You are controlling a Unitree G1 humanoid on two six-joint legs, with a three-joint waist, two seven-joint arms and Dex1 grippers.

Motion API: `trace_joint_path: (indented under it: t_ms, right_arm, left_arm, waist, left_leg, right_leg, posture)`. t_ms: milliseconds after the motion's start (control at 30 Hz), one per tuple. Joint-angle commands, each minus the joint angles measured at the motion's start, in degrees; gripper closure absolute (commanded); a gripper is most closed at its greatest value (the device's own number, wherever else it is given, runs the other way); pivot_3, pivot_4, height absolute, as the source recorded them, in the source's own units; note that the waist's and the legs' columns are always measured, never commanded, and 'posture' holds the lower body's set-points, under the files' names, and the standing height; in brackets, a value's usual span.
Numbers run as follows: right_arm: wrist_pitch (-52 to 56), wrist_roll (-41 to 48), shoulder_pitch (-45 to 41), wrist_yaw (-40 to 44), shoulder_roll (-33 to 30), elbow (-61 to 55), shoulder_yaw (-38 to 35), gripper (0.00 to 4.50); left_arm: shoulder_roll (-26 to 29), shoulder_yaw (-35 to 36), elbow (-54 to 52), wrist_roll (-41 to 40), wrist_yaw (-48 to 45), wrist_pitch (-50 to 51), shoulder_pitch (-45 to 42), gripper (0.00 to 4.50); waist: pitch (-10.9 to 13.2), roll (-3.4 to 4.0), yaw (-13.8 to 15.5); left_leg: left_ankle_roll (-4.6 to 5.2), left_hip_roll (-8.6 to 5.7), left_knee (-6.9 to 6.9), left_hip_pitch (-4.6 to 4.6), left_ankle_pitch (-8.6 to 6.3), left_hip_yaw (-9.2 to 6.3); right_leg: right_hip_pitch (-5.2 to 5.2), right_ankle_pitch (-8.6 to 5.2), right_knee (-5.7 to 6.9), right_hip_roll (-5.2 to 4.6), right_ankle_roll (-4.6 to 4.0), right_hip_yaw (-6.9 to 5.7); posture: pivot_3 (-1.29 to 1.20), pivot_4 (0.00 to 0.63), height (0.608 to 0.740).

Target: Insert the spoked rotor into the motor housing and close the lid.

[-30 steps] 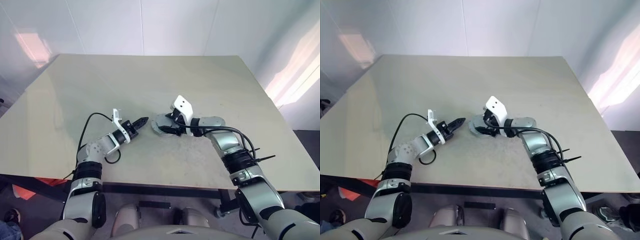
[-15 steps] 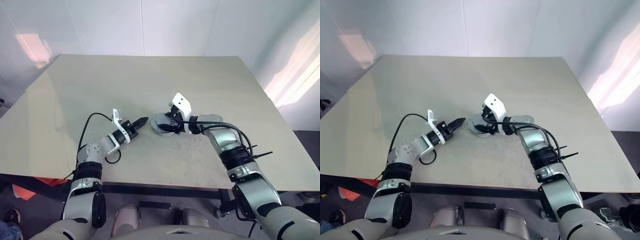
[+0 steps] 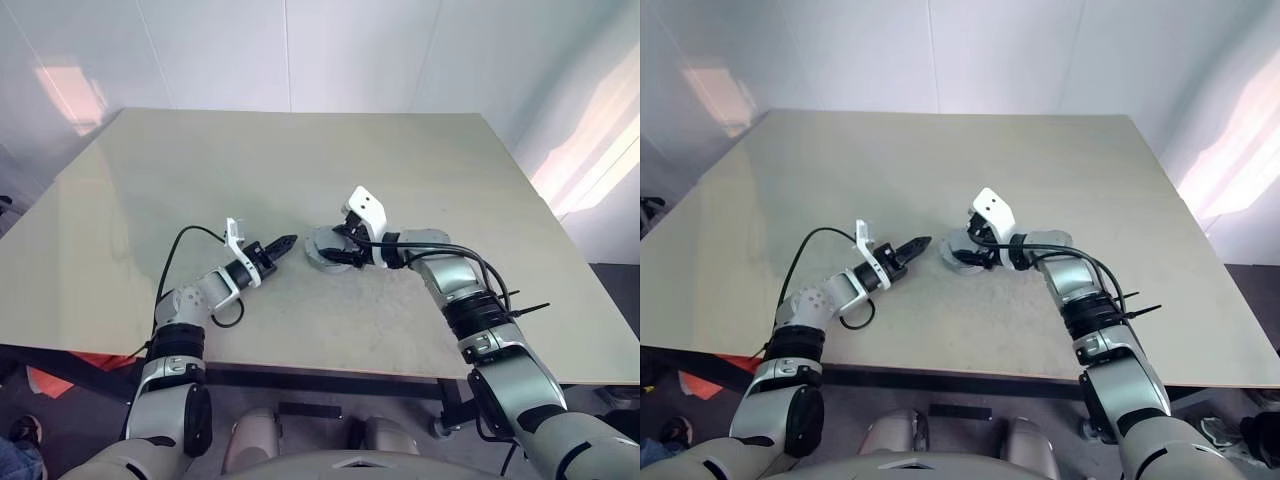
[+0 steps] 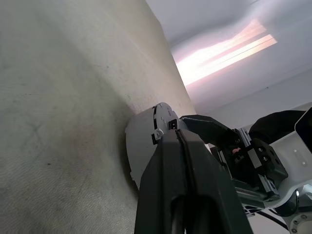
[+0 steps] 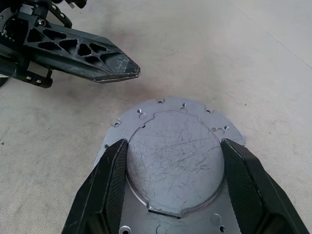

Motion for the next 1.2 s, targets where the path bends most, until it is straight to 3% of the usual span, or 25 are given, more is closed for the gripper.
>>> trace_joint_path:
  t_ms: [33, 1200]
  right_arm:
    - [-1.25, -0.84, -1.49, -1.20, -1.04, 1.41, -0.80, 1.59]
    - [-2.31, -1.54, -0.43, -0.43, -0.20, 1.91, 1.44, 1.59]
  left_arm:
    - [0.11, -0.07, -0.82, -0.19, -0.70, -0.59, -0.28, 4.50]
    - [0.09, -0.26, -0.62, 0.50, -0.77, -0.54, -0.35, 4.50]
  waist:
    - [0.00, 0.00, 0.01]
    - [0.00, 0.00, -0.13]
  left_leg:
    - [0.00, 0.00, 0.00, 0.01, 0.00, 0.00]
    - [-0.01, 0.00, -0.01, 0.46, -0.01, -0.01]
  right_leg:
    - [0.01, 0.00, 0.00, 0.00, 0.00, 0.00]
    - [0.39, -0.02, -0.03, 0.00, 0.04, 0.00]
  posture:
    - [0.00, 0.000, 0.740]
    - [0.00, 0.000, 0.740]
